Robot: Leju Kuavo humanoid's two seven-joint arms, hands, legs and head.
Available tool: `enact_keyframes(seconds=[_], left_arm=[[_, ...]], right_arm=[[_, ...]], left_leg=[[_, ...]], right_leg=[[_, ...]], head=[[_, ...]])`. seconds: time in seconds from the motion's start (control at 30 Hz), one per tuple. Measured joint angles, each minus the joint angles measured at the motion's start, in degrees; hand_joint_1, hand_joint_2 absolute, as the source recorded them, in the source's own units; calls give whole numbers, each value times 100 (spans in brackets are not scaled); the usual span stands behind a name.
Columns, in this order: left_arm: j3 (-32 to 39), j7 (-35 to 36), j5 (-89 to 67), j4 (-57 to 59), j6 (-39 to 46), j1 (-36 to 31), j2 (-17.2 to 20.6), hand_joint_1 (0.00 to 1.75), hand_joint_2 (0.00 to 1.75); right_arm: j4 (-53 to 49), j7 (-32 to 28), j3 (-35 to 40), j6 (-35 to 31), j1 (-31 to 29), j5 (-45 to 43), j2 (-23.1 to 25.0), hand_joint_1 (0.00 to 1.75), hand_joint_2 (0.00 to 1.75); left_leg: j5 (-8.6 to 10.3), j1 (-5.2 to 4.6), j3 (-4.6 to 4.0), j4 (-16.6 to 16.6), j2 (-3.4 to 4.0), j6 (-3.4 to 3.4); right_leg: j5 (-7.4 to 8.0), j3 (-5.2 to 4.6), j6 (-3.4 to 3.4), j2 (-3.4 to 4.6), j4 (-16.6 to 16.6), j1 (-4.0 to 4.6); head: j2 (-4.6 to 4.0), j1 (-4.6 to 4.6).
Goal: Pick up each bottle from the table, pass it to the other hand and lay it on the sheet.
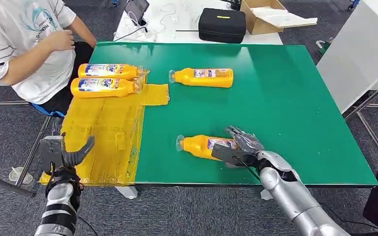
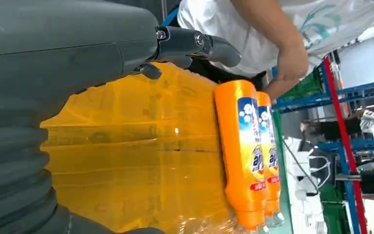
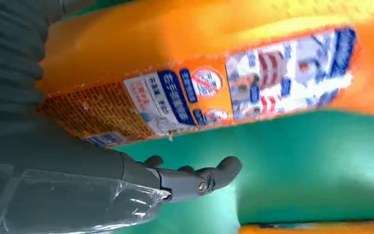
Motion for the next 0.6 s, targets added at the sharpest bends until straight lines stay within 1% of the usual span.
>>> enact_keyframes(seconds=[0.2, 0.23, 0.27, 0.3, 0.33, 0.37, 0.4, 0.43, 0.47, 0.6], left_arm=[[4, 13, 28, 94, -37, -57, 0, 0, 175], [4, 13, 48, 111, -39, -61, 0, 0, 175], [4, 13, 55, 127, -39, -70, 0, 0, 175], [4, 15, 59, 138, -39, -80, -2, 0, 175], [2, 13, 59, 153, -37, -94, -2, 0, 175], [2, 13, 59, 177, -37, -118, -2, 0, 175], [-2, 13, 59, 203, -35, -146, -4, 0, 175], [-9, 13, 59, 234, -30, -170, -4, 0, 175], [-13, 13, 61, 249, -26, -186, -11, 0, 175], [-22, 9, 87, 358, -15, -250, -24, 0, 175]], right_arm=[[83, 48, 256, 190, -154, -9, -199, 0, 175], [103, 48, 295, 251, -174, -41, -221, 5, 175], [122, 48, 330, 310, -197, -78, -234, 44, 175], [153, 39, 367, 363, -227, -123, -249, 124, 175], [206, 6, 417, 409, -274, -175, -262, 169, 175], [271, -35, 468, 452, -322, -247, -269, 175, 175], [337, -72, 514, 478, -376, -306, -275, 169, 175], [418, -107, 573, 498, -423, -359, -277, 175, 175], [480, -133, 609, 505, -456, -387, -277, 173, 175], [708, -217, 743, 467, -565, -536, -273, 175, 175]], left_leg=[[0, 0, 0, 0, -2, 0], [0, 0, 0, 0, 0, 0], [0, 0, 0, 0, 0, 0], [0, 0, 1, 0, 0, 0], [0, 0, 2, 0, 0, 0], [0, 0, 3, 0, 0, 0], [0, 0, 4, 0, -1, 0], [0, 1, 8, 0, 0, 0], [0, 1, 12, 0, 0, 0], [-1, 1, 25, 0, 4, 0]], right_leg=[[0, 1, 0, -1, 0, 0], [0, 0, 0, 0, 0, 0], [0, 0, 0, 0, 0, 0], [0, 0, 0, 0, 0, 0], [0, 1, 0, 0, 0, 0], [0, 1, 0, 0, -1, 0], [0, 2, 0, 0, -1, 0], [0, 6, 0, 0, -1, 1], [0, 9, 0, 0, -1, 1], [0, 20, 0, 2, -1, 2]], head=[[0, 2], [0, 0], [0, 0], [2, 2], [0, 0], [2, 0], [2, 2], [0, 0], [0, 2], [0, 2]])
